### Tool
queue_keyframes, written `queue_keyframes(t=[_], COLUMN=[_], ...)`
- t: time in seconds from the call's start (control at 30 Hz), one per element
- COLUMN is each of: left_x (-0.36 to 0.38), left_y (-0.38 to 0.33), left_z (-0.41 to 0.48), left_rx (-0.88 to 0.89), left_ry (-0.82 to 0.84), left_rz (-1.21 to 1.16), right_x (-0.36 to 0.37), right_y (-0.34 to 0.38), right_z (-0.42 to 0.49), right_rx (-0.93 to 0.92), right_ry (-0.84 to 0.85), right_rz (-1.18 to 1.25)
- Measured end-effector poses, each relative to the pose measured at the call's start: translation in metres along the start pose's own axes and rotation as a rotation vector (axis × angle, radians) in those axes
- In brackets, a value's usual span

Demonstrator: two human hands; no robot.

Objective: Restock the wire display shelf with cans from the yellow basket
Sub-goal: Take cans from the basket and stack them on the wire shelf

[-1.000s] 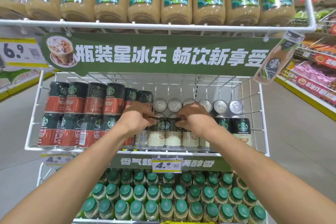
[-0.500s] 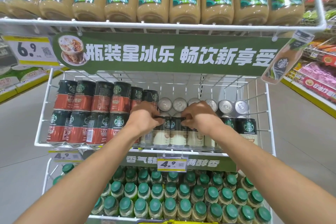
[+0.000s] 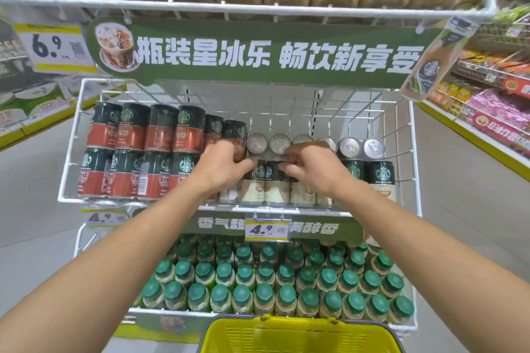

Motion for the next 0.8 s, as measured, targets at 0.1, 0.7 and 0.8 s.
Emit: queue_keyframes(t=[0.1,0.7,0.8], left_x=[-0.011,0.072,0.098], left_y=[-0.004,-0.018,0.0], left_z=[-0.025,-0.181,-0.194], left_rx=[0.086,0.334,0.318], left_ry=[-0.054,0.382,0.387], left_rz=[0.082,0.483,0.462], right_x=[-0.008,0.024,0.045], right_y=[0.002,-0.024,-0.039], right_z=[-0.021,-0.202,-0.227], right_rx=[-0.063,0.039,0.044], right_ry=[-0.069,0.218,0.215], right_rz=[-0.011,-0.213,-0.203])
Point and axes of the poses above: each hand's wrist, its own z-axis towards the middle knuckle, its own x-axis out of the palm, y = z × x, the point moved 2 cm from there along z, towards the middle knuckle, and after that the axes turned 1 degree about -z, right-handed, at the moved point
